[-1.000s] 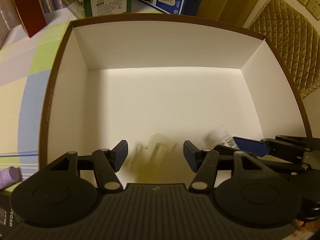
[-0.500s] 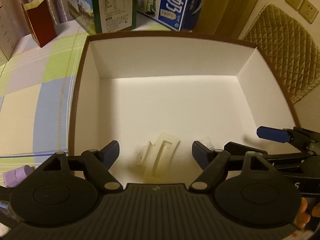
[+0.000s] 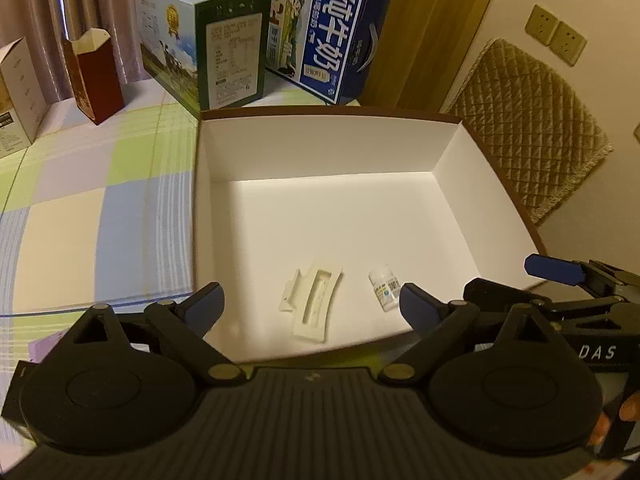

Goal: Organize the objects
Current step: 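Withdraw both tools from the box back toward the table items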

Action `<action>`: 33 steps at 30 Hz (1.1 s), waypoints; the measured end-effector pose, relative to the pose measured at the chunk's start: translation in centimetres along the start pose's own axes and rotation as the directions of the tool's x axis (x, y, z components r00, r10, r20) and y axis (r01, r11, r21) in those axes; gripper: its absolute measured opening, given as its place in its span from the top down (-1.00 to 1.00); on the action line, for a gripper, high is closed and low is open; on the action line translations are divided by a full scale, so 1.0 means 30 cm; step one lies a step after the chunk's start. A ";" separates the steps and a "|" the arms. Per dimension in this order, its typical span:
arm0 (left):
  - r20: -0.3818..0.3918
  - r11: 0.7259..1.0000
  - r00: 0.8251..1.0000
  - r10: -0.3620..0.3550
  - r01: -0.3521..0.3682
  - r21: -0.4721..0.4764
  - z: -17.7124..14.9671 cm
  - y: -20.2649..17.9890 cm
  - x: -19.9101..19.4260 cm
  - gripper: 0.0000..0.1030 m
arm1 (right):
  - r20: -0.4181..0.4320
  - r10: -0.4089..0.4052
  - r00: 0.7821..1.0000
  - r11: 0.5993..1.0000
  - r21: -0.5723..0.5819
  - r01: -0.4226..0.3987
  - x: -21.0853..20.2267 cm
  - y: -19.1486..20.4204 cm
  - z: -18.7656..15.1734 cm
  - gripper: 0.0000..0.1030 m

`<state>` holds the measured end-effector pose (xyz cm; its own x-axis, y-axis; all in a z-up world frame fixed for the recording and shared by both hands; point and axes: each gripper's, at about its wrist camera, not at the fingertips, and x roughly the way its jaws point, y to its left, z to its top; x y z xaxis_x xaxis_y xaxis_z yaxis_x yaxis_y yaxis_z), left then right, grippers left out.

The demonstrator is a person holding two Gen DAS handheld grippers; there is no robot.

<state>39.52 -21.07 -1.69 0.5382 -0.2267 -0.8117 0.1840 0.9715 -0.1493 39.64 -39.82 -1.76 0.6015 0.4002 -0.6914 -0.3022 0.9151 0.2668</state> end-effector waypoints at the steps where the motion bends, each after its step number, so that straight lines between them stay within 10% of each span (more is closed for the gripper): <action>1: 0.006 1.000 1.000 -0.003 0.003 0.002 -0.010 0.010 -0.021 -0.84 | 0.004 -0.006 1.000 1.000 0.004 0.006 -0.013 0.010 -0.009 -0.96; 33: 0.005 0.989 0.995 0.099 -0.097 -0.109 -0.439 0.549 -0.433 -0.91 | -0.031 0.027 0.999 1.000 0.004 -0.026 -0.108 0.449 -0.291 -0.96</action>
<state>24.72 -1.22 -1.05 0.5578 -0.1301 -0.8197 0.0400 0.9907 -0.1300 27.16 -29.21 -1.77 0.5701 0.4227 -0.7045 -0.3147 0.9044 0.2880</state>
